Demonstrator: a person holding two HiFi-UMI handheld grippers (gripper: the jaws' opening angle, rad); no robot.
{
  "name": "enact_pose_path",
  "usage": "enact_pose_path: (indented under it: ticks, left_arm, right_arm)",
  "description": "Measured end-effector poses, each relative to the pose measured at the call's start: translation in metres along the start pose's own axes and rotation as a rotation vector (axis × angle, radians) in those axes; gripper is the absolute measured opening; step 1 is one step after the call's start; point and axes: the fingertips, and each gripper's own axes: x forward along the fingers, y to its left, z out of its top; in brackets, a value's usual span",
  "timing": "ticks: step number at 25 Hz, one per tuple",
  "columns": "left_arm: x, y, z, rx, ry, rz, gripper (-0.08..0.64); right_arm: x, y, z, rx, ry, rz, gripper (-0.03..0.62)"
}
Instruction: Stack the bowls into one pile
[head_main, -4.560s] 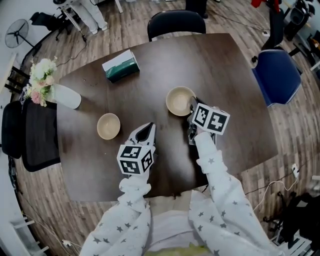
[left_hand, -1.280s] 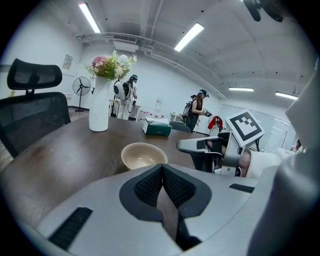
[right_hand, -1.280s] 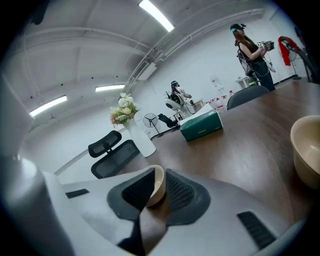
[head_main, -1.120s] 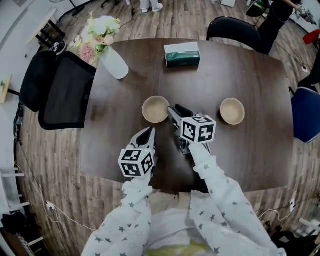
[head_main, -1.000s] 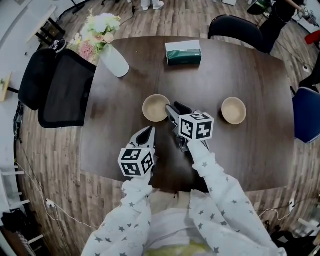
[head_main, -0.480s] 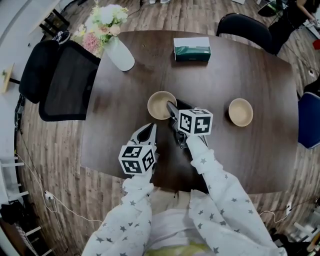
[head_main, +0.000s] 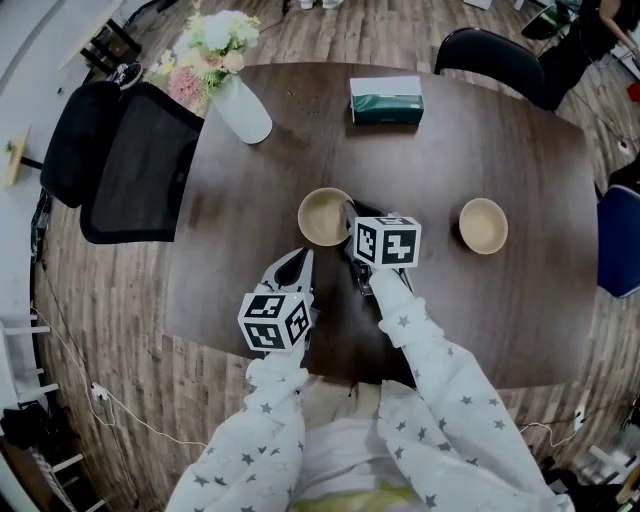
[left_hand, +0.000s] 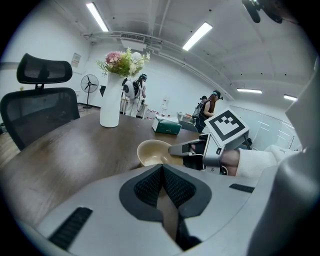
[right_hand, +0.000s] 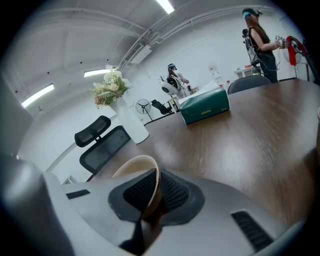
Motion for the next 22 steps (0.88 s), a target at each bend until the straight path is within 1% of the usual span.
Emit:
enact_pose_path:
  ticks: [7,12,17,22]
  left_arm:
    - [-0.004,0.004,0.007,0.005,-0.019,0.005,0.026]
    - [-0.005,-0.002,0.016,0.023,-0.04,-0.014,0.026]
    - [-0.003,-0.011,0.024,0.034,-0.053,-0.03,0.026]
    - [0.009,-0.029,0.032,0.062,-0.061,-0.073,0.026]
  right_arm:
    - [-0.007,-0.001,0.006,0.028,-0.026,0.017,0.041]
    - [-0.025,-0.01,0.012,0.026,-0.05,-0.016,0.041]
    - [-0.046,-0.024,0.022,0.045,-0.087,-0.038,0.041]
    - [-0.071,-0.045,0.033,0.065,-0.14,-0.074,0.043]
